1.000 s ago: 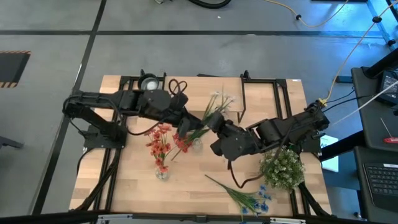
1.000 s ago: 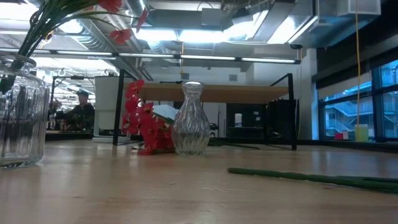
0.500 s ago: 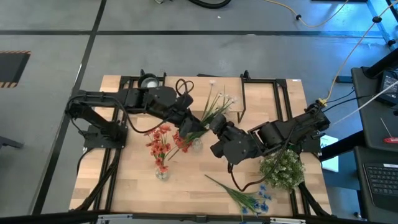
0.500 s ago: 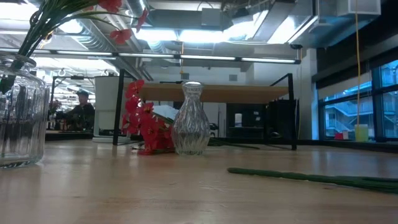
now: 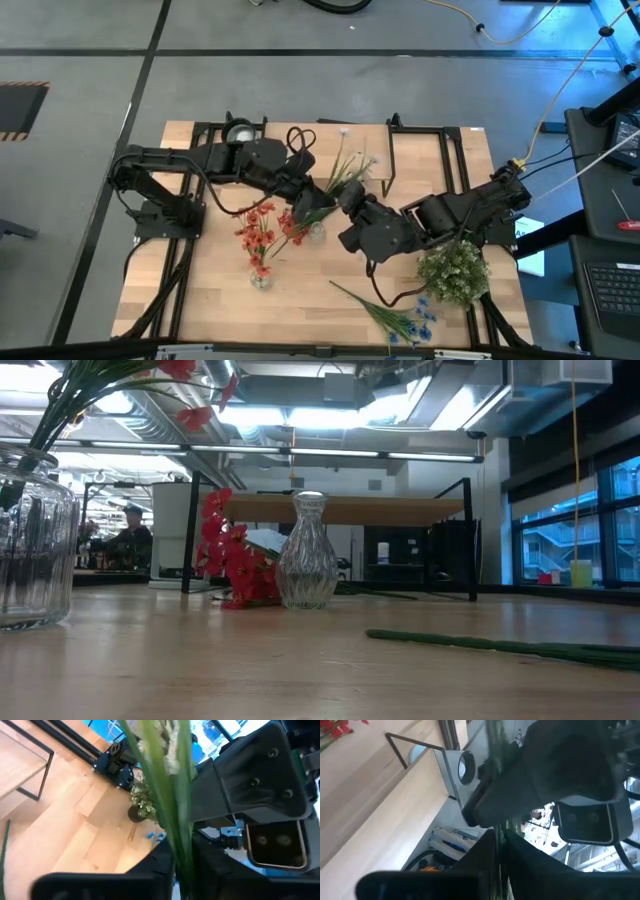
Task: Pick and place flowers into a vace then onto a shelf
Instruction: Put the white flowers into the left transparent vase
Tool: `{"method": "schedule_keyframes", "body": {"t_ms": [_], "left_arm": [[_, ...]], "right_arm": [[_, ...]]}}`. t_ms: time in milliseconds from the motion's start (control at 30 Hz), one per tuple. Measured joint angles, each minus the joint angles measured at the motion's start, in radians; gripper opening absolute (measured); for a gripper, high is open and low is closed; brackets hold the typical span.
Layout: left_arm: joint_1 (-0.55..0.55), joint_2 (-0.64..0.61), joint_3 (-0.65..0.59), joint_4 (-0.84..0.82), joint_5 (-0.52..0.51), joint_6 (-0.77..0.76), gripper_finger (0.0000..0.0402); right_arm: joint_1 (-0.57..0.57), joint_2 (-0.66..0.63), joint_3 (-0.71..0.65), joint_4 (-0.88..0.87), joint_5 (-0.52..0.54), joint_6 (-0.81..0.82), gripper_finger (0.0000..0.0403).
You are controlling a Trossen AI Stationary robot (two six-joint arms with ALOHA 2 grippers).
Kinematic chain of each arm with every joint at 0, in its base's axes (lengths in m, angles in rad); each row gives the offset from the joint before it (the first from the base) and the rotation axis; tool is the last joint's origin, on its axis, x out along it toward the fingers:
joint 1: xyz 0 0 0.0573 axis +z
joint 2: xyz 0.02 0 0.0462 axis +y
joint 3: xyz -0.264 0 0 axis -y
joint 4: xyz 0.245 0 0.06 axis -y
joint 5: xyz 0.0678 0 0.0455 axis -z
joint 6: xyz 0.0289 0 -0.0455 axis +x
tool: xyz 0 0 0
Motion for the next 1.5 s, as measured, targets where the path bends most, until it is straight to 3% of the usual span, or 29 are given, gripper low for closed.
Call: {"method": "schedule_keyframes", "body": {"t_ms": [100,300,467,700,867,1000,1100,1300,1500], "left_arm": [[0.000,0.000,0.000,0.002,0.001,0.024,0.0013],[0.000,-0.004,0.000,0.004,-0.003,0.063,0.0012],[-0.001,-0.025,-0.001,0.006,-0.022,0.100,0.0008],[-0.006,-0.119,0.001,0.024,-0.129,0.194,0.0007],[-0.109,-0.189,0.001,0.078,-0.323,0.347,0.0006],[-0.275,-0.216,0.001,0.112,-0.608,0.511,0.0005],[-0.417,-0.225,0.001,0.162,-0.793,0.621,0.0005],[-0.637,-0.197,0.001,0.244,-1.119,0.768,0.0004],[-0.714,-0.154,-0.016,0.262,-1.153,0.735,0.0004]], "right_arm": [[0.001,-0.001,0.000,-0.001,0.001,0.026,0.0049],[0.010,-0.012,0.000,-0.028,-0.018,0.150,0.0096],[0.033,-0.078,0.000,-0.109,-0.165,0.365,0.0147],[0.046,-0.196,-0.002,-0.235,-0.244,0.773,0.0194],[0.043,-0.243,-0.002,-0.374,-0.395,1.075,0.0201],[0.042,-0.249,-0.014,-0.445,-0.394,1.225,0.0201],[0.042,-0.249,-0.071,-0.409,-0.390,1.232,0.0201],[0.042,-0.317,-0.343,-0.040,-0.417,1.099,0.0201],[0.024,-0.471,-0.637,0.352,-0.585,1.060,0.0201]]}}
